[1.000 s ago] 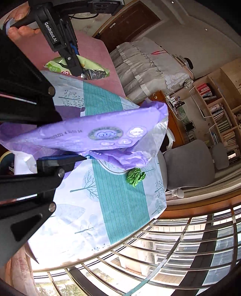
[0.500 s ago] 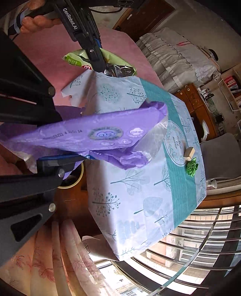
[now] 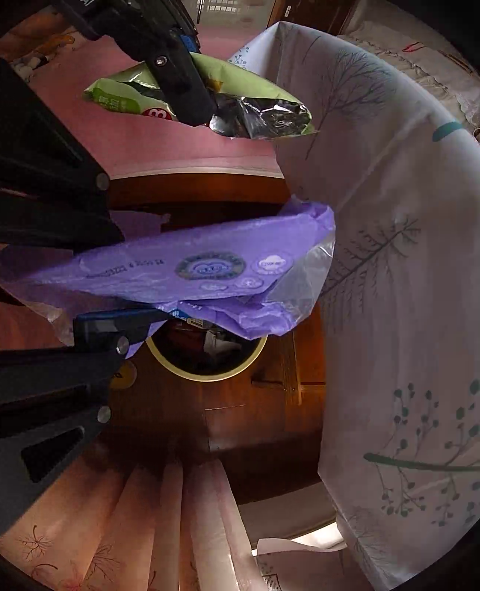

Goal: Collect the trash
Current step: 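Carry the green wrapper and purple pack over the bin and release both, then raise both open tools back over the table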

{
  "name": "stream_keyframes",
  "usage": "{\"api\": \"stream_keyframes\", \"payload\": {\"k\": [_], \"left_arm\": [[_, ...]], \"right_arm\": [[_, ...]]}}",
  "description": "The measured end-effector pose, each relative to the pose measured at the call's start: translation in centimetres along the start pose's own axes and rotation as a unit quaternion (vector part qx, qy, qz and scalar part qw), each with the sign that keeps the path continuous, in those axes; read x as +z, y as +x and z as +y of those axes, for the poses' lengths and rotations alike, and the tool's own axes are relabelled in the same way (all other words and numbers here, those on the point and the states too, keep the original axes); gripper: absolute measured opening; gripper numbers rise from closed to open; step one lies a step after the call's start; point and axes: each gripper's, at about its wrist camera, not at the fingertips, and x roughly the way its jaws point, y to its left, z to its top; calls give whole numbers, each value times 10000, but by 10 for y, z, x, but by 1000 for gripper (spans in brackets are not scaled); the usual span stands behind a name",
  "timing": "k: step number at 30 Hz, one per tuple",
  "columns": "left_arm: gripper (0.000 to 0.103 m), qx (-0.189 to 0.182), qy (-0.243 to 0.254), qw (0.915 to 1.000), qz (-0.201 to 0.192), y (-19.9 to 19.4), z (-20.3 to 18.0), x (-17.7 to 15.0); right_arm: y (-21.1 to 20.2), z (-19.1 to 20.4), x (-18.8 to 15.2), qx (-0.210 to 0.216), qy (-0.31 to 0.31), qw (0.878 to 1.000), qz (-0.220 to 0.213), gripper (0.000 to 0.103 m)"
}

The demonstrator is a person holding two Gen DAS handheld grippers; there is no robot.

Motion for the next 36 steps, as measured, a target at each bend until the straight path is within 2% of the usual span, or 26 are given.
{"api": "stream_keyframes", "payload": {"k": [7,10,13,14,15,16,17,18,19,25,29,33,36], "left_arm": [[23,266,10,9994,236,105,21,-10],[32,375,-49,9990,226,131,30,-12],[49,451,-58,9987,213,144,35,-14],[59,464,-81,9986,228,147,39,-14],[65,467,-113,9986,239,148,40,-14],[69,454,-178,9985,239,148,43,-13],[81,449,-251,9983,271,147,46,-11],[92,442,-309,9981,305,146,48,-10],[94,438,-343,9980,310,142,52,-9],[95,619,-161,9977,242,117,51,-10],[95,681,-78,9974,231,86,46,-11],[95,627,-95,9978,215,33,44,-13],[95,534,-83,9985,30,-21,40,-10]], "right_arm": [[108,-23,-1,-178,137,9994,255,10],[134,-32,6,-177,250,9991,304,13],[151,-35,14,-122,357,9988,326,15],[155,-37,16,-96,382,9987,318,21],[156,-37,18,-94,398,9987,298,33],[156,-37,20,-111,395,9988,283,41],[155,-38,23,-126,385,9988,270,55],[154,-38,25,-102,386,9989,242,61],[150,-38,25,-53,395,9990,208,62],[126,-38,24,-88,510,9987,14,64],[91,-32,23,-97,614,9980,-73,64],[38,-24,15,-68,646,9978,-137,65],[-10,-15,9,-64,645,9977,-220,65]]}}
